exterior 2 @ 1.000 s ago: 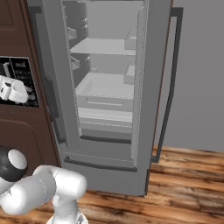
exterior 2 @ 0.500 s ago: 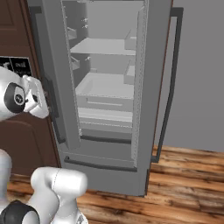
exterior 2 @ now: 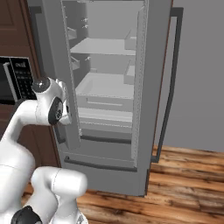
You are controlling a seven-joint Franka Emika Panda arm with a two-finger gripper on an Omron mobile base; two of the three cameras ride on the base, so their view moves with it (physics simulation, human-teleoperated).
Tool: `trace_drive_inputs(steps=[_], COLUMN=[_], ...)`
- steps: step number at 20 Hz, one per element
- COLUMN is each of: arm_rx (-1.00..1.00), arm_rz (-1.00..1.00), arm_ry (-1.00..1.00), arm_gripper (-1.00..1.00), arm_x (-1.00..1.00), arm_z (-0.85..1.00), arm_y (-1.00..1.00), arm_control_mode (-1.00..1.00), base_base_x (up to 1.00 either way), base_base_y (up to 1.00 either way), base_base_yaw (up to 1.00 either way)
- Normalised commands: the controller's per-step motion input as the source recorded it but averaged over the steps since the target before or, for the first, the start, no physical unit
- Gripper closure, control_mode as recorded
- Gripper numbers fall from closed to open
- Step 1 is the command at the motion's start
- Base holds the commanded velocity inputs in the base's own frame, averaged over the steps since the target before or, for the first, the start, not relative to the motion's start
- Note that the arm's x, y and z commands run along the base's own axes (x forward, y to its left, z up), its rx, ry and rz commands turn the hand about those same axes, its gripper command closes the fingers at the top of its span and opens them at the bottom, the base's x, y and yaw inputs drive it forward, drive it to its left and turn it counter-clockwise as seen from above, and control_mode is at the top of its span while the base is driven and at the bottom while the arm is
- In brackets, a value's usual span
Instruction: Place one of the steaks on the plate and the other in the bowl. Then place the bowl in the fridge.
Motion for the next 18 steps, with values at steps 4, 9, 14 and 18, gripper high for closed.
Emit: trace_drive_inputs(steps=[4, 9, 14, 18], arm_rx=[0.51, 0.23, 0.17, 0.07], arm_rz=[0.00, 0.11, 0.18, 0.04], arm_ry=[-0.03, 0.00, 0.14, 0.12], arm_gripper=[-1.00, -1.00, -1.00, -1.00], arm_x=[0.52, 0.66, 0.70, 0.23], arm_z=[-0.04, -0.12, -0.02, -0.02], arm_y=[-0.51, -0.13, 0.00, 0.05], arm_control_mode=[-1.00, -1.00, -1.00, -1.00], base_base_x=[0.00, 0.00, 0.00, 0.00], base_base_y=[0.00, 0.00, 0.00, 0.00], base_base_yaw=[0.00, 0.00, 0.00, 0.00])
